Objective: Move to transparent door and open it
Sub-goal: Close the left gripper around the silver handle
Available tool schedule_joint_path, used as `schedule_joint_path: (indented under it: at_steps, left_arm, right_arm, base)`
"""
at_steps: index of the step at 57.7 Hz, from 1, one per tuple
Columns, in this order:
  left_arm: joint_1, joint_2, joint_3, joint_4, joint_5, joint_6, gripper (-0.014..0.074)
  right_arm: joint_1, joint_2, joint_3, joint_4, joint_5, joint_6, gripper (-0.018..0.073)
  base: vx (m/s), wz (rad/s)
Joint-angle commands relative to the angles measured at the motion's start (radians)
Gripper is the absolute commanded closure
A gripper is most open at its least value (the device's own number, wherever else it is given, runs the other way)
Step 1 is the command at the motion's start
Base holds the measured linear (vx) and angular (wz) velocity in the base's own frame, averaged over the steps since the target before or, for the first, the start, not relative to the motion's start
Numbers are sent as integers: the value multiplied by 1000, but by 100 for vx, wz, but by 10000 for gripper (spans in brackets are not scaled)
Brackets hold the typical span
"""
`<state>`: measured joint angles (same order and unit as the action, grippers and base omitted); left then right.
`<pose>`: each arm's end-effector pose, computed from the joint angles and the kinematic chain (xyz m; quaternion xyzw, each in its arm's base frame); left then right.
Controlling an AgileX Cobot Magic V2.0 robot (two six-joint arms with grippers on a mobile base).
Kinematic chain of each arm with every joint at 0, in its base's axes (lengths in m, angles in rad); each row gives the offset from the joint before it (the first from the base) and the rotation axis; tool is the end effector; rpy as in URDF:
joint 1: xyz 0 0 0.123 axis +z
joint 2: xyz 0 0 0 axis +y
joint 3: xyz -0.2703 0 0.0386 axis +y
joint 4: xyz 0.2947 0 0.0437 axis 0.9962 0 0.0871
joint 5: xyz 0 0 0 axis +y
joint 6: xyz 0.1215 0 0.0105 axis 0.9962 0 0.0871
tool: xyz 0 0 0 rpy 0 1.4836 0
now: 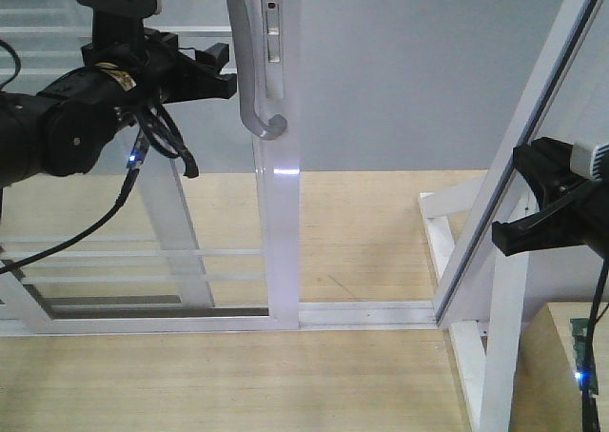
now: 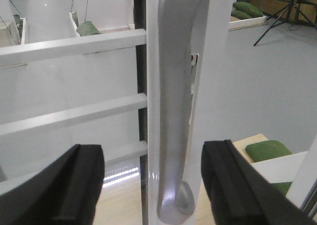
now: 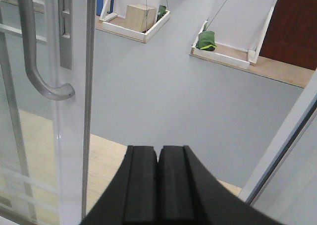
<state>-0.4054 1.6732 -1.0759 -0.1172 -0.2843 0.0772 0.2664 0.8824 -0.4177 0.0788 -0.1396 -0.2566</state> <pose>0.4179 -0.1750 0.2307 0.1340 0.7713 -0.1235 0.6099 0.2508 0.0671 0.2344 -0.1702 0.7675 0.0228 0.6176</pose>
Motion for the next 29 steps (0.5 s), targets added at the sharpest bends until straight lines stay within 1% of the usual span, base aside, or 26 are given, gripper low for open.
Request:
schedule_joint_path:
  at_steps: [1,11,29]
  left_arm:
    - [-5,-6,-88,-6,-65,-8,55]
    - [-5,60,-176,-6,-17,-8,55]
    - [-5,161,-303,-6,-14,-9,66]
  right_arm:
    - [-6,-11,-30,-2,-82,-6,547]
    - [-6,-11,-30,-2,-82,-6,547]
    - [-6,-11,-30,-2,-82,-7,547]
  base:
    - [0,0]
    - [0,0]
    - [0,0]
